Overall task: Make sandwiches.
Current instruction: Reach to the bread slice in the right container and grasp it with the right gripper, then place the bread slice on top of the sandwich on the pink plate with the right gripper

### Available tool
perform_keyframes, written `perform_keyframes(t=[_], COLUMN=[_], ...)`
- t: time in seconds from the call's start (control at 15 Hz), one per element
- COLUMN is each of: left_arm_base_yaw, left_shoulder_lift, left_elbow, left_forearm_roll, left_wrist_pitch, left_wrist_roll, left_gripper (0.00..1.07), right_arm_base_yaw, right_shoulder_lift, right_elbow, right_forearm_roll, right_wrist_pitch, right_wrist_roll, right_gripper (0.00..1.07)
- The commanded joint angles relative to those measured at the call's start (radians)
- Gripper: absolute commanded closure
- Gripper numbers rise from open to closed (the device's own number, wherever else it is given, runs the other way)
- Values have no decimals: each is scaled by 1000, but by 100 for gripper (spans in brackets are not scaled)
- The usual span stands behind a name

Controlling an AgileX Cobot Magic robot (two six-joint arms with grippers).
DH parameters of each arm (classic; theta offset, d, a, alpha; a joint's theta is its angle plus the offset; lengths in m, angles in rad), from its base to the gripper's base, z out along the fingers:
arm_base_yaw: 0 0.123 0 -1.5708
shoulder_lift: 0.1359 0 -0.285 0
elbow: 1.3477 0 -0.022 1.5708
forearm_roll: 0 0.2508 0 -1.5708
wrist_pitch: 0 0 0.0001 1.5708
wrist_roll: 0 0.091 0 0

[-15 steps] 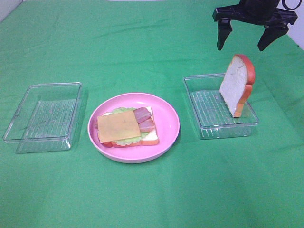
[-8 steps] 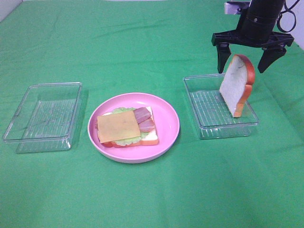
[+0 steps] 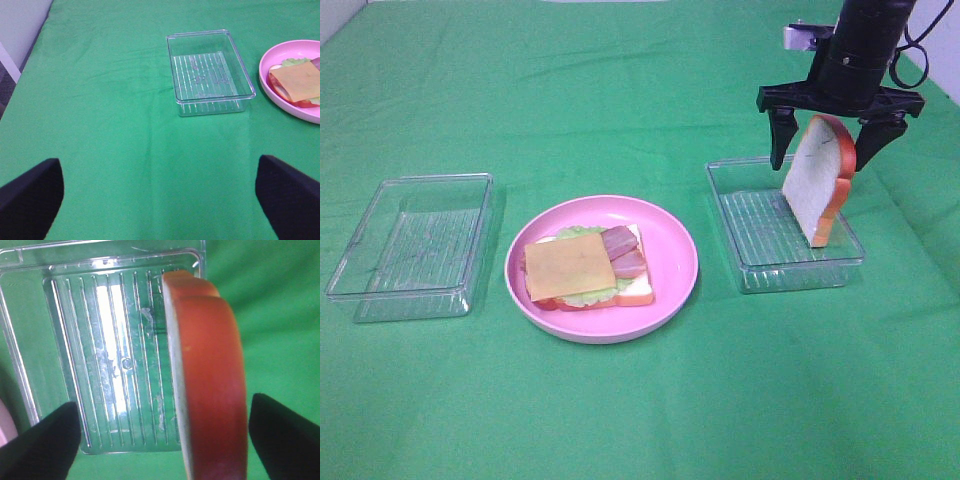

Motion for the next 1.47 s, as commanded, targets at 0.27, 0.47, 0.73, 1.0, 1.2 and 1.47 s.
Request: perform_keyframes(t=[0.27, 0.47, 0.73, 1.0, 1.2, 1.47], left_arm_base_yaw=[-1, -1, -1, -1, -1, -1], left_shoulder_lift=[-13, -13, -13, -13, -13, -13], left_elbow=[3, 3, 3, 3, 3, 3], left_forearm_roll=[1, 1, 1, 1, 2, 5], left_wrist_pitch=[-15, -15, -15, -15, -15, -15], left_wrist_roll=[-1, -1, -1, -1, -1, -1], left_gripper=[9, 9, 9, 9, 9, 9], right_arm_base_yaw=[-2, -1, -1, -1, -1, -1], right_shoulder_lift=[-1, -1, -1, -1, -40, -183], right_elbow=[6, 6, 6, 4, 4, 5], right_forearm_roll=[-48, -58, -60, -66, -53, -24], right_wrist_pitch=[80, 84, 84, 107, 111, 111], right_wrist_roll=[-8, -8, -8, -5, -4, -11], right_gripper=[59, 59, 70, 107, 107, 107])
